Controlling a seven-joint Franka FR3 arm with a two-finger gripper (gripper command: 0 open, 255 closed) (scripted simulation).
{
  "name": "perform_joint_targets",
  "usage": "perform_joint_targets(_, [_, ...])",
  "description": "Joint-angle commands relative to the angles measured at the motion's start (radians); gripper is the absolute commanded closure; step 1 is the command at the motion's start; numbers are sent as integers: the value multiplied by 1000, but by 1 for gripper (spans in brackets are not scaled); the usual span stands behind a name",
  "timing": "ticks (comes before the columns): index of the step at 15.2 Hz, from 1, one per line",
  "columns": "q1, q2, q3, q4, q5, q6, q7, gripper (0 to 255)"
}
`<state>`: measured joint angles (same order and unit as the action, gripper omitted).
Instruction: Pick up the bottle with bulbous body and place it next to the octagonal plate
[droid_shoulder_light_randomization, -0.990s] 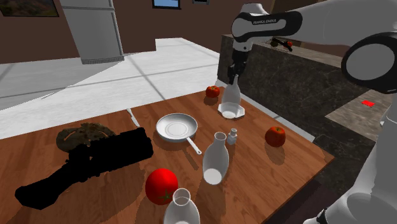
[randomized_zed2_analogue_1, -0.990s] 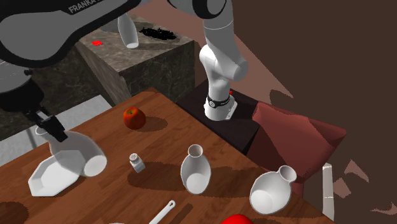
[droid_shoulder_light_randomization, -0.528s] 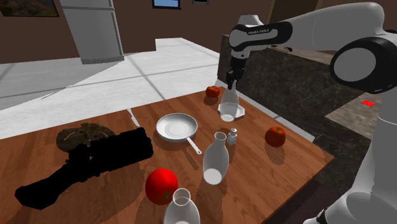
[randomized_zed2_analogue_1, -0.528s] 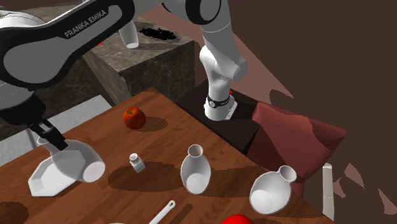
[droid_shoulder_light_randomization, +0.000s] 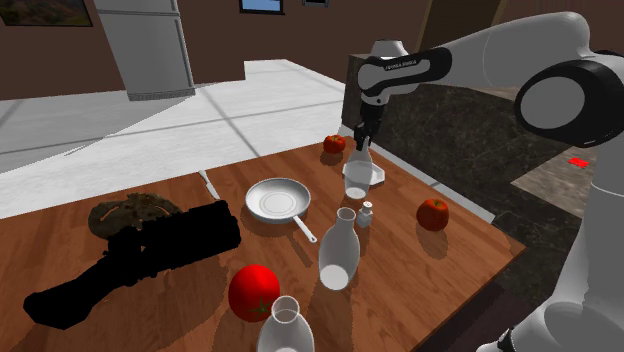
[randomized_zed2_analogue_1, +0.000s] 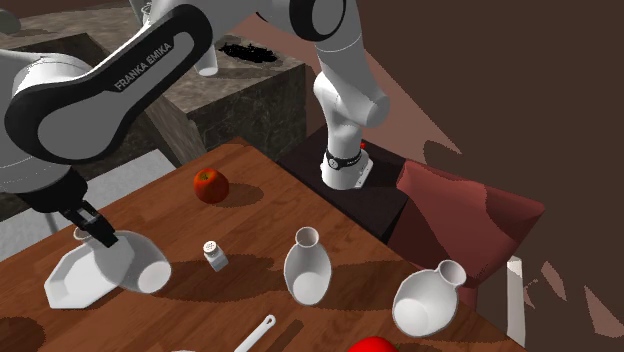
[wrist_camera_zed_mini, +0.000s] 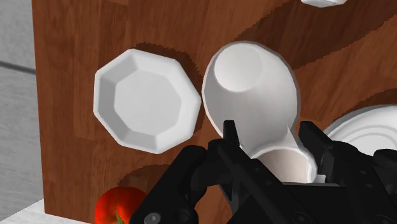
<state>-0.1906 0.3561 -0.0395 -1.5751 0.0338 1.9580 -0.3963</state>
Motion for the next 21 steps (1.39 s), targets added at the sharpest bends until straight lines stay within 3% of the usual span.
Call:
perform_joint_targets(1, [1,2,0,-11,0,14,1,255])
perform_joint_targets(7, [1,2,0,-11,0,14,1,255])
perform_joint_targets(8, [1,2,0,-11,0,14,1,0])
perform_joint_targets(13, [1,2,0,-11,0,14,1,0])
perform_joint_targets(17, [-1,-21,-1,83,-2,-104,2,0])
perform_joint_targets(21, [-1,-21,-1,83,-2,-104,2,0])
